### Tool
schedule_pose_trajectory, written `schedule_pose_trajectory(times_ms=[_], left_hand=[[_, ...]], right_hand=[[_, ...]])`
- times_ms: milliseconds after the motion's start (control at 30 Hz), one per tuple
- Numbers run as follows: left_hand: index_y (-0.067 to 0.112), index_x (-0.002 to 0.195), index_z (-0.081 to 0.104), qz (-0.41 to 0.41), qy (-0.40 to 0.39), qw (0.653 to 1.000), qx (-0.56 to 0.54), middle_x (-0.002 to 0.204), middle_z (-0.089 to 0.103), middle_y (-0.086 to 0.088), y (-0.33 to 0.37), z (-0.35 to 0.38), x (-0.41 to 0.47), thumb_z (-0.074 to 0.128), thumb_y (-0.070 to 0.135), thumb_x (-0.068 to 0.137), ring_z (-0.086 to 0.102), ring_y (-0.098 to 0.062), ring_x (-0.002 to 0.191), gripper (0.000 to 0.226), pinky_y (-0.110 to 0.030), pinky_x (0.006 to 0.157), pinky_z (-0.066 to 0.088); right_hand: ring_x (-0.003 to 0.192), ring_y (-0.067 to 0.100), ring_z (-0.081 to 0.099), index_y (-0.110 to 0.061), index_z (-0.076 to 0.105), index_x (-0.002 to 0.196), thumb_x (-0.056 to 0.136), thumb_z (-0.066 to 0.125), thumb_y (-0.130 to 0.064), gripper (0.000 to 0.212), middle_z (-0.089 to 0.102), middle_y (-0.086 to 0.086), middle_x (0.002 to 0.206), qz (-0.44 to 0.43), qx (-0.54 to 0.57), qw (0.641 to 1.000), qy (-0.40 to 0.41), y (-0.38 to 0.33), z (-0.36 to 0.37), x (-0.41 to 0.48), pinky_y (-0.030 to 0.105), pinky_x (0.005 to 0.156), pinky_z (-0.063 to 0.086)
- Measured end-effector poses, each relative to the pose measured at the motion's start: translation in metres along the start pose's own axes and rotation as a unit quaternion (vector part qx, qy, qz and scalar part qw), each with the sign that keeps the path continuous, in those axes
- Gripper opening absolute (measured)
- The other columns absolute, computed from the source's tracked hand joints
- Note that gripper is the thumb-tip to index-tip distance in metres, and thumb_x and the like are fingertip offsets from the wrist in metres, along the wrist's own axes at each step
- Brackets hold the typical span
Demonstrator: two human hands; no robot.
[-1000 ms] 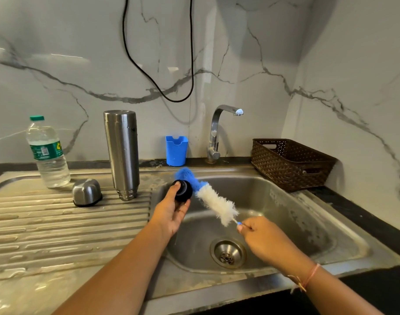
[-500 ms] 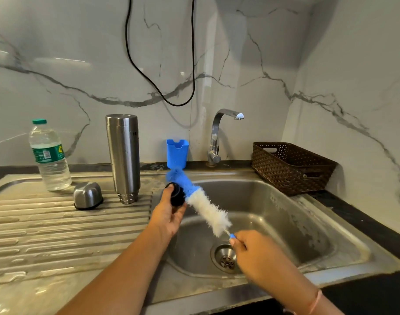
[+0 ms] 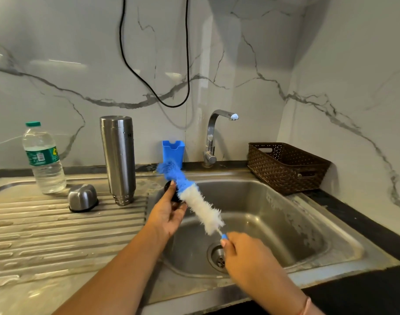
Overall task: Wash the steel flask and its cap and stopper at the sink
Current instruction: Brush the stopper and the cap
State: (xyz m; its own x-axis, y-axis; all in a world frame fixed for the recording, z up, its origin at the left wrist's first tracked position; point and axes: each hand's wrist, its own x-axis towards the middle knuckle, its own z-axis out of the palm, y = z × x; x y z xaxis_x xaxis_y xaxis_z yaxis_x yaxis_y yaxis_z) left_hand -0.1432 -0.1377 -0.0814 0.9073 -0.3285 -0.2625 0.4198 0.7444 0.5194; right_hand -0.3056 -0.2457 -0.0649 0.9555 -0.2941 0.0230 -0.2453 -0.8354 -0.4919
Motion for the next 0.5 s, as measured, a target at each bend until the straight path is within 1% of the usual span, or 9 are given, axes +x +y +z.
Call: schedule_pose_trajectory(times_ms=[67,100,167,200,300,367,400,467,500], left_hand=[[0.007,0.107,0.062,-0.027,-0.019,0.999,0.036,0.096,0.067,-0.012,-0.004,0.003,-0.003,0.065,0.029,0.087,0.063,-0.021,0.090,0.030,-0.035,0.078,0.056],[0.008,0.104,0.064,-0.034,-0.015,0.997,0.066,0.093,0.067,-0.010,-0.006,0.003,-0.003,0.066,0.034,0.085,0.061,-0.019,0.085,0.032,-0.031,0.076,0.053],[0.007,0.100,0.064,-0.024,0.007,0.995,0.094,0.088,0.067,-0.008,-0.006,0.002,-0.002,0.069,0.034,0.082,0.058,-0.015,0.077,0.032,-0.024,0.070,0.047],[0.006,0.101,0.063,-0.015,0.016,0.996,0.081,0.088,0.067,-0.009,-0.005,0.001,0.000,0.070,0.030,0.081,0.059,-0.016,0.076,0.032,-0.024,0.069,0.048],[0.003,0.111,0.058,0.008,0.031,0.999,0.001,0.093,0.065,-0.013,0.002,-0.004,0.003,0.070,0.021,0.082,0.063,-0.020,0.083,0.036,-0.027,0.077,0.053],[0.004,0.115,0.056,0.017,0.044,0.999,-0.012,0.100,0.065,-0.014,0.004,-0.007,0.007,0.070,0.018,0.082,0.063,-0.022,0.092,0.038,-0.031,0.085,0.053],[0.006,0.113,0.058,0.014,0.048,0.999,0.000,0.100,0.065,-0.013,0.004,-0.008,0.007,0.071,0.019,0.081,0.062,-0.022,0.093,0.037,-0.032,0.085,0.053],[0.010,0.104,0.062,-0.005,0.039,0.997,0.071,0.090,0.067,-0.007,-0.001,-0.005,0.005,0.072,0.026,0.079,0.059,-0.017,0.083,0.031,-0.027,0.072,0.050],[0.011,0.099,0.065,-0.016,0.030,0.993,0.110,0.085,0.068,-0.004,-0.004,-0.003,0.004,0.072,0.030,0.079,0.056,-0.013,0.077,0.028,-0.024,0.064,0.045]], right_hand=[[0.083,0.024,0.057,-0.024,0.039,0.070,0.100,0.032,-0.036,0.033,0.055,0.000,0.080,0.005,0.021,1.000,0.022,0.002,-0.005,0.011,0.032,0.075,0.044],[0.082,0.025,0.056,-0.023,0.038,0.069,0.100,0.032,-0.036,0.034,0.052,0.000,0.078,0.004,0.029,0.999,0.032,0.003,-0.008,0.017,0.033,0.074,0.043],[0.085,0.027,0.058,-0.023,0.038,0.068,0.100,0.032,-0.035,0.034,0.051,0.001,0.079,-0.008,0.026,0.999,0.047,0.004,-0.008,0.023,0.033,0.074,0.042],[0.086,0.027,0.058,-0.023,0.038,0.070,0.100,0.032,-0.035,0.033,0.051,0.001,0.080,-0.012,0.022,0.999,0.045,0.003,-0.007,0.023,0.033,0.074,0.042],[0.088,0.023,0.058,-0.025,0.038,0.072,0.101,0.030,-0.036,0.031,0.055,0.000,0.086,-0.003,0.002,1.000,0.004,0.003,0.002,0.010,0.032,0.078,0.043],[0.091,0.022,0.059,-0.024,0.037,0.071,0.100,0.030,-0.037,0.032,0.056,-0.001,0.087,0.006,-0.011,1.000,-0.009,0.005,0.006,0.004,0.031,0.078,0.043],[0.091,0.022,0.059,-0.024,0.037,0.070,0.100,0.030,-0.037,0.033,0.056,-0.001,0.086,0.008,-0.010,1.000,-0.007,0.006,0.005,0.004,0.030,0.077,0.043],[0.087,0.023,0.059,-0.024,0.037,0.069,0.100,0.031,-0.036,0.034,0.056,0.000,0.084,0.008,0.004,1.000,0.007,0.007,0.000,0.010,0.032,0.077,0.045],[0.085,0.023,0.058,-0.024,0.037,0.069,0.100,0.032,-0.036,0.034,0.055,0.000,0.083,0.006,0.015,1.000,0.018,0.008,-0.003,0.016,0.032,0.076,0.044]])
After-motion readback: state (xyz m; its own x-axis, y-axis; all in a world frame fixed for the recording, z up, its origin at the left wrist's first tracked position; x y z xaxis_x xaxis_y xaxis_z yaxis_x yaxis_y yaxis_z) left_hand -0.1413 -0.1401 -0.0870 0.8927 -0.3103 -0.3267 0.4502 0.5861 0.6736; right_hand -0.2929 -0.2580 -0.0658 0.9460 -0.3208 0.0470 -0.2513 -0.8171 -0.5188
